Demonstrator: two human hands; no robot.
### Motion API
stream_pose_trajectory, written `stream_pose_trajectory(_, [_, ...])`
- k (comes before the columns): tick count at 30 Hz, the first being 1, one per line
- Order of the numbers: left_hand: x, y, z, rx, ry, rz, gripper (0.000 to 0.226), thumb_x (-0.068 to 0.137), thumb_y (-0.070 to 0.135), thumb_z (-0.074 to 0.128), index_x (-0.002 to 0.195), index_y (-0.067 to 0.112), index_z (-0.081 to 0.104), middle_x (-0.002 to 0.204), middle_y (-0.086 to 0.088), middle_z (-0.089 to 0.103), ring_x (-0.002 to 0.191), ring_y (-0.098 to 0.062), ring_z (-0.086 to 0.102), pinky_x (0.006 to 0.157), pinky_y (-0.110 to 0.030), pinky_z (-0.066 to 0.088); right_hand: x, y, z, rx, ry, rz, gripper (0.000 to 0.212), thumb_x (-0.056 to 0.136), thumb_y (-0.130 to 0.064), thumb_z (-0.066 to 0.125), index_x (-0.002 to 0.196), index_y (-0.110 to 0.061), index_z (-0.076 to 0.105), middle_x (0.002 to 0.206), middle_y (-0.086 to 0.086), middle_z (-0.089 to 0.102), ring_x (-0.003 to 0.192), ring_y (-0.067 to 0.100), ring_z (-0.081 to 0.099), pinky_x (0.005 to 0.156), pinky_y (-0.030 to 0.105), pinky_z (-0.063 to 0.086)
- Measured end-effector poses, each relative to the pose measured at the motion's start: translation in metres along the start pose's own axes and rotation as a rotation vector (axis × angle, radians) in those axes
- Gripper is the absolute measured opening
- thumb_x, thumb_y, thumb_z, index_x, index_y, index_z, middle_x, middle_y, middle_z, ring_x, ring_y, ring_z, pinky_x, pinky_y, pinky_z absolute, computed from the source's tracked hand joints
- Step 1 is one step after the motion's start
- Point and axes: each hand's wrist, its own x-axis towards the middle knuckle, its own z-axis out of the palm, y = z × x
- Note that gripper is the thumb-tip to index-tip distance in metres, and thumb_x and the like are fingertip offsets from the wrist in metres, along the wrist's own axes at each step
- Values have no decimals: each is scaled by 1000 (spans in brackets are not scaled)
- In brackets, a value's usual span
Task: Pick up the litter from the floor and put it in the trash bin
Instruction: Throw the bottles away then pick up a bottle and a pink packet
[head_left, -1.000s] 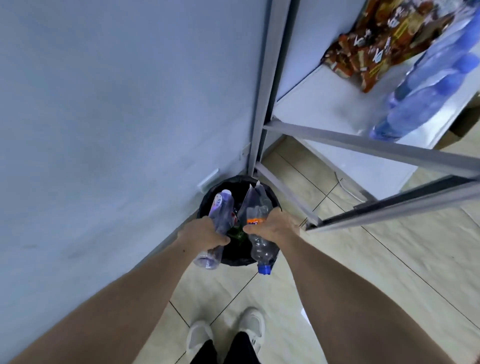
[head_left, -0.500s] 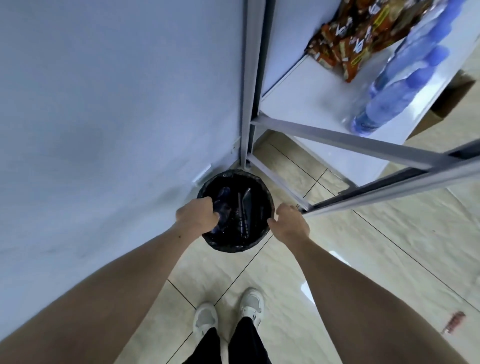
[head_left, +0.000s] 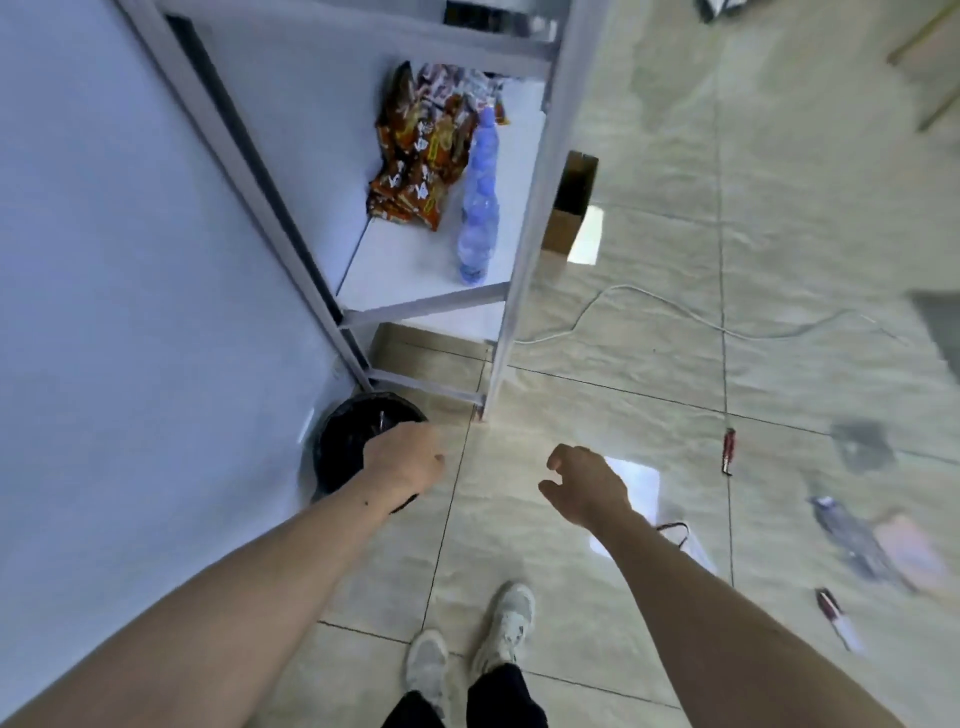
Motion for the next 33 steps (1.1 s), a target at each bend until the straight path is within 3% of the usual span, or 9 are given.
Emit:
stream_pose_trajectory(6, [-43,130,7,107,-75,204,24,90,30,49,107,15,57,107,-4,63,100,-24,60,75,-33,48,-96,107,-34,71,90,169,33,88,-27,59,121,-22,54,122,0,57,116,21,53,81,30,42])
stream_pose_trajectory(11, [-76,238,42,177,-113,320,27,86,31,53,109,17,59,116,-1,62,111,-24,58,89,-34,49,-167,210,-50,131,152,314,35,86,-24,58,121,-23,55,122,-2,56,113,21,55,77,29,41])
stream_pose_trajectory(15, [-106,324,89,203,-134,362,28,84,33,55,108,21,60,116,3,62,112,-20,57,78,-28,41,-215,297,-55,179,192,386,31,85,-23,59,117,-23,57,118,-2,58,113,20,55,75,27,37])
stream_pose_trajectory(21, [-147,440,152,237,-176,378,29,83,34,56,108,21,61,112,2,64,107,-22,60,75,-29,41,-271,420,-56,224,180,455,34,84,-23,61,118,-26,57,123,-3,57,117,19,53,79,29,38])
stream_pose_trajectory(26, [-157,525,182,265,-199,397,11,81,28,57,92,27,56,107,3,65,102,-22,60,72,-28,39,-294,514,-69,265,179,529,35,83,-18,61,117,-26,58,122,-2,59,113,21,57,76,27,36])
stream_pose_trajectory(29, [-148,580,189,302,-204,398,25,83,31,56,105,21,60,109,2,64,103,-23,60,73,-28,39,-300,568,-86,269,169,567,37,83,-17,60,119,-26,59,123,-1,59,113,22,57,77,27,37])
stream_pose_trajectory(33, [-132,667,196,319,-230,420,27,84,30,56,108,19,60,111,0,63,102,-23,60,75,-28,39,-306,646,-118,302,167,623,38,85,-22,64,122,-26,58,126,1,59,116,21,57,83,30,41])
